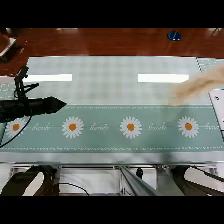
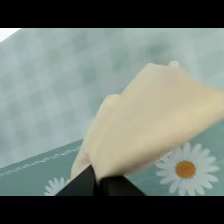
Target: Fold the shirts.
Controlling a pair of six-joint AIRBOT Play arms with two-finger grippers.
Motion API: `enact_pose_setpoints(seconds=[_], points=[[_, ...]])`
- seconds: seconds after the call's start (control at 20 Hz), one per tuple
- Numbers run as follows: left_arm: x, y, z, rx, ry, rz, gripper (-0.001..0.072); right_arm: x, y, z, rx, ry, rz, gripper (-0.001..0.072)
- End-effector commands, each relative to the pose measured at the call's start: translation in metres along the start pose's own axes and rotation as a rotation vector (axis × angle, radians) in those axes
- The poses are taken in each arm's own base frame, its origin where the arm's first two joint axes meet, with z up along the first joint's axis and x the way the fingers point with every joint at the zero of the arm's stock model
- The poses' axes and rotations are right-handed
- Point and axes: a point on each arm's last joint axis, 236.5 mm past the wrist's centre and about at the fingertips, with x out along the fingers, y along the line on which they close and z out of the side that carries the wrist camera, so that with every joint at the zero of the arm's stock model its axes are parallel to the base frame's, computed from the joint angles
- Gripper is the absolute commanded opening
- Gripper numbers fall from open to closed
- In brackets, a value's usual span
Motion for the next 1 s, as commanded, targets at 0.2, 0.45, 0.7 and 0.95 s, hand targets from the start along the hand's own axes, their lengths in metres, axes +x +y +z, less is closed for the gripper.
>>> enact_pose_setpoints(seconds=[0.2, 0.45, 0.7, 0.95], points=[[0.012, 0.017, -0.009, -0.039, -0.008, 0.027, 0.0031, -0.028, -0.142, -0.122, 0.426, 0.103, -0.335, 0.0015], [0.016, 0.021, -0.016, -0.047, 0.004, 0.031, 0.0032, -0.042, -0.206, -0.210, 0.766, 0.060, -0.553, 0.0017], [0.016, 0.020, -0.015, -0.050, 0.000, 0.028, 0.0031, -0.040, -0.220, -0.236, 0.666, 0.202, -0.694, 0.0635], [-0.023, 0.001, 0.095, 0.025, -0.257, 0.044, 0.0030, -0.003, -0.167, -0.117, 0.456, -0.072, -0.424, 0.0352]])
